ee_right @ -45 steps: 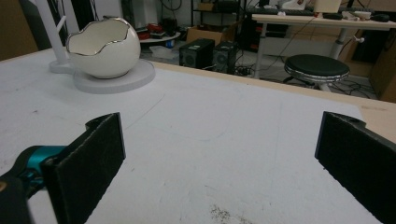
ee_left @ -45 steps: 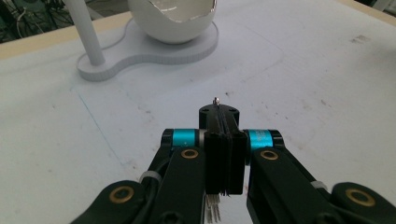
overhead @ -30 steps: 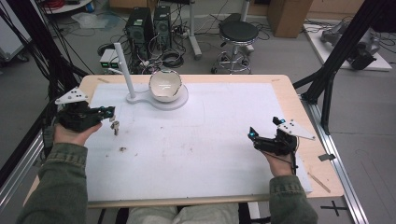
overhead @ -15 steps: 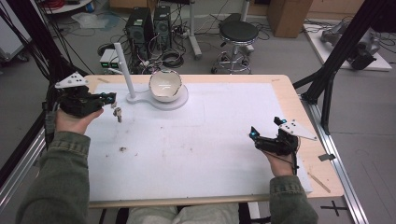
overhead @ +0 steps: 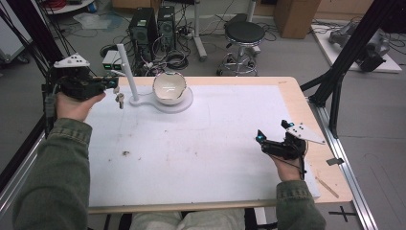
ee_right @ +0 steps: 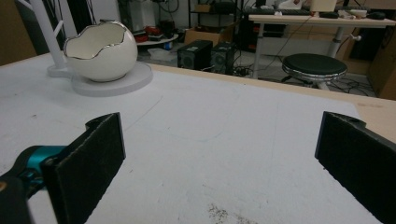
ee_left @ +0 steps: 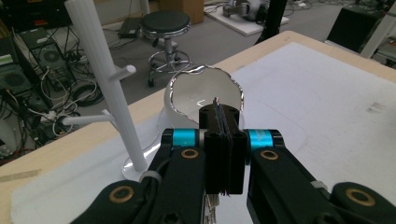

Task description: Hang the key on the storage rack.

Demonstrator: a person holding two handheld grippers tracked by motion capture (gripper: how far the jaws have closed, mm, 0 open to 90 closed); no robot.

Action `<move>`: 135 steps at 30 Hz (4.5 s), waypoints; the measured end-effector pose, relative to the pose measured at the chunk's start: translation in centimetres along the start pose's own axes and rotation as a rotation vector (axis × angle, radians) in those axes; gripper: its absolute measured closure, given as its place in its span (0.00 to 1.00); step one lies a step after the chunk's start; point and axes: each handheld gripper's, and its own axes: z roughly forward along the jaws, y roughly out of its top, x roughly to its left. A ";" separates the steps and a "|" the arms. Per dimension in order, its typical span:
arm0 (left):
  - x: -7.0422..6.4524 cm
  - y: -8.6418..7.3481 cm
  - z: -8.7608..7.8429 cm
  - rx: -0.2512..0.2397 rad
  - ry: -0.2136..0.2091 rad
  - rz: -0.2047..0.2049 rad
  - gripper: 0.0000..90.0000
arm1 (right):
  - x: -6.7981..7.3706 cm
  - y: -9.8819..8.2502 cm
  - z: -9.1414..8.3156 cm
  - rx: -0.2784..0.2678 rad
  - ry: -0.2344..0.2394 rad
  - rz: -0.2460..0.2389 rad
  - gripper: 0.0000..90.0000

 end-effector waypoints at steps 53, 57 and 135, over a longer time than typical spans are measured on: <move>5.0 4.6 5.3 -0.101 0.060 -0.108 0.99 | 0.0 -0.1 -0.1 0.007 -0.004 -0.011 0.01; 5.2 4.4 5.9 -0.093 0.088 -0.117 0.99 | 0.0 -0.1 -0.1 0.008 -0.002 -0.011 0.01; 3.6 -3.1 3.2 -0.146 0.138 -0.283 0.02 | -0.1 -0.1 -0.4 0.008 -0.006 -0.005 0.01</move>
